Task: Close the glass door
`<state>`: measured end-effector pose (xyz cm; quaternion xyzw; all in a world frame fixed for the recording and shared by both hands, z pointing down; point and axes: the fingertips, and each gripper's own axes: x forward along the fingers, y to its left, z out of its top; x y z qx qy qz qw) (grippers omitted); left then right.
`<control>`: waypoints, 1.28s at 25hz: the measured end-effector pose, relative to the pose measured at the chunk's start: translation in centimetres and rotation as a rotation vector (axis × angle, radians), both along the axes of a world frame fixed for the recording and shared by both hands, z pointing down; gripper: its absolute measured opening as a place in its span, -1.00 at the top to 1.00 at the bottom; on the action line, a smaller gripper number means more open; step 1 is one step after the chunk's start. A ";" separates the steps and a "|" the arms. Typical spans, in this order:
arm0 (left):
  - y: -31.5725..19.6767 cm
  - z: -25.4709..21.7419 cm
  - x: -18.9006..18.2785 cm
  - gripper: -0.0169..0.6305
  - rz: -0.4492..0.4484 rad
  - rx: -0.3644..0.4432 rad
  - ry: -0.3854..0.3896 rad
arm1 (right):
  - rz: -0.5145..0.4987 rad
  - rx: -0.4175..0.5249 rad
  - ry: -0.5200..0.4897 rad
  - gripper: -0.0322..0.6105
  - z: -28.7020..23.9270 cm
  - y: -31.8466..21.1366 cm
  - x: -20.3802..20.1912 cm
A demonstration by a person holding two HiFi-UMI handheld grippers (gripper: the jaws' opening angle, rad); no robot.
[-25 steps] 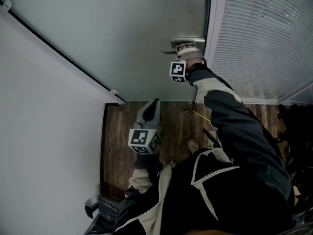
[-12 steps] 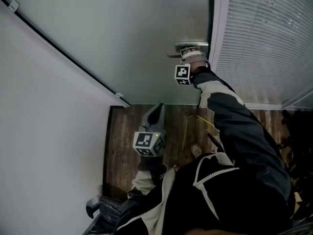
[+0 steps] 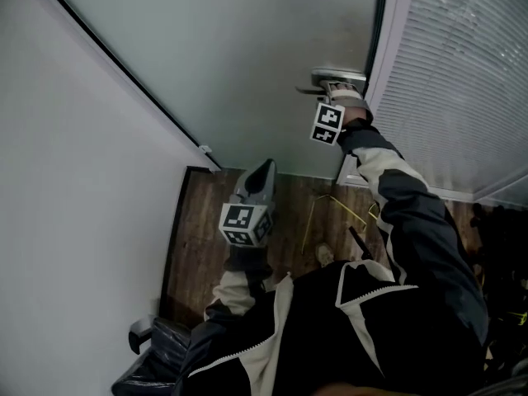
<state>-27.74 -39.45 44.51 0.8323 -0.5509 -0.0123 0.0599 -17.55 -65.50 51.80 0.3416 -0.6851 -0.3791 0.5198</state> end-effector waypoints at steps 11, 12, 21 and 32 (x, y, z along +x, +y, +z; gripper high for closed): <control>-1.1 -4.7 -0.6 0.94 0.040 0.071 0.007 | -0.159 -0.370 -1.118 0.82 -12.9 19.4 -4.7; -0.9 -4.8 -0.5 0.94 0.047 0.074 0.004 | -0.163 -0.378 -1.153 0.88 -13.1 20.8 -4.9; 1.6 -4.9 -0.3 0.94 0.115 0.077 -0.019 | -0.041 -0.372 -1.227 0.89 -10.9 26.9 -5.3; 4.9 -5.2 -1.5 0.94 0.169 0.084 0.008 | 0.017 -0.301 -1.237 0.90 -12.4 30.6 -6.4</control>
